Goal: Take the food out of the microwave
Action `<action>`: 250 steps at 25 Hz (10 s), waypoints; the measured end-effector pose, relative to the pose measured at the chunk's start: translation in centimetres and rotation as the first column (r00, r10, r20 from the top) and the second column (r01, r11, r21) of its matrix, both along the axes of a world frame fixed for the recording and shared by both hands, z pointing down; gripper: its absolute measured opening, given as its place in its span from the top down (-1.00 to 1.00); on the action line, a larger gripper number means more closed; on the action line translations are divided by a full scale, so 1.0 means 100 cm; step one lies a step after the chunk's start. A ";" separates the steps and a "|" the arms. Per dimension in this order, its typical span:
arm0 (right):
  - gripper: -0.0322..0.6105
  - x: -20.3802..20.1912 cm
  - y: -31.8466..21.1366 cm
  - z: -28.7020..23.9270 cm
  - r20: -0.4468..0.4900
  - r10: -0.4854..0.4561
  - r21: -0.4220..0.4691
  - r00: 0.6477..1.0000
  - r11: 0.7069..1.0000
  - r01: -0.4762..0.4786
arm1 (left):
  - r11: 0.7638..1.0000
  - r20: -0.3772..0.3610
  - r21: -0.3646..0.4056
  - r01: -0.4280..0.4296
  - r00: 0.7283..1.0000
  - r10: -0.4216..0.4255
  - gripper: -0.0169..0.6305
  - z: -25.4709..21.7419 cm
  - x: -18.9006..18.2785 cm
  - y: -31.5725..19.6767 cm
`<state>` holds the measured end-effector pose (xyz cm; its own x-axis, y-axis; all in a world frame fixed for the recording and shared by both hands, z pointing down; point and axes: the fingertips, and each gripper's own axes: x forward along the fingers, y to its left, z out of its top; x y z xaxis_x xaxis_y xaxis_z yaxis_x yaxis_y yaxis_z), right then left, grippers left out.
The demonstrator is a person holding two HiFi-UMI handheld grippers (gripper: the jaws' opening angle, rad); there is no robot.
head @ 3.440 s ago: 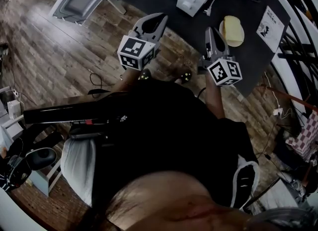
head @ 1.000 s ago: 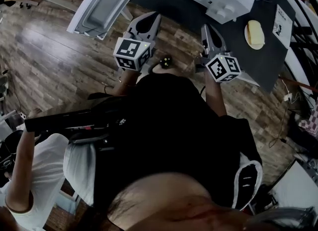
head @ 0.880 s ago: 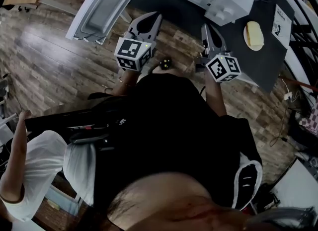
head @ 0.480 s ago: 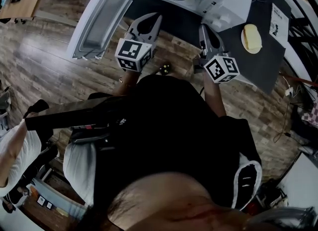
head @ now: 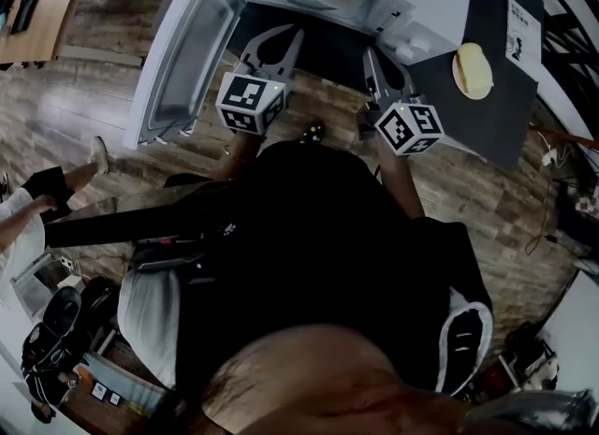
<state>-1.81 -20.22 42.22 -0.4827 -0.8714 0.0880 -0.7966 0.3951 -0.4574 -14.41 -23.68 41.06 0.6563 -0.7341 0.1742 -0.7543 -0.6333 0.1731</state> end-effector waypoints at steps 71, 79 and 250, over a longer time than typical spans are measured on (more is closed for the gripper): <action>0.39 -0.011 -0.100 0.077 0.408 0.488 -0.376 0.772 0.860 -0.345 | 0.958 0.048 0.003 -0.286 0.957 0.286 0.92 0.013 0.029 -0.078; 0.39 -0.015 -0.115 0.086 0.388 0.499 -0.399 0.775 0.849 -0.346 | 0.961 0.044 0.002 -0.278 0.960 0.277 0.92 0.012 0.028 -0.082; 0.88 -0.004 0.135 0.037 0.772 0.570 -0.414 0.282 0.787 -0.458 | 0.897 0.024 0.056 -0.439 0.898 0.439 0.92 -0.002 0.016 0.084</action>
<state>-2.21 -6.70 45.89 0.1893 -0.9814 0.0304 -0.0201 -0.0348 -0.9992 -12.85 -15.23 40.89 0.9126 -0.3807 0.1489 -0.3988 -0.9092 0.1193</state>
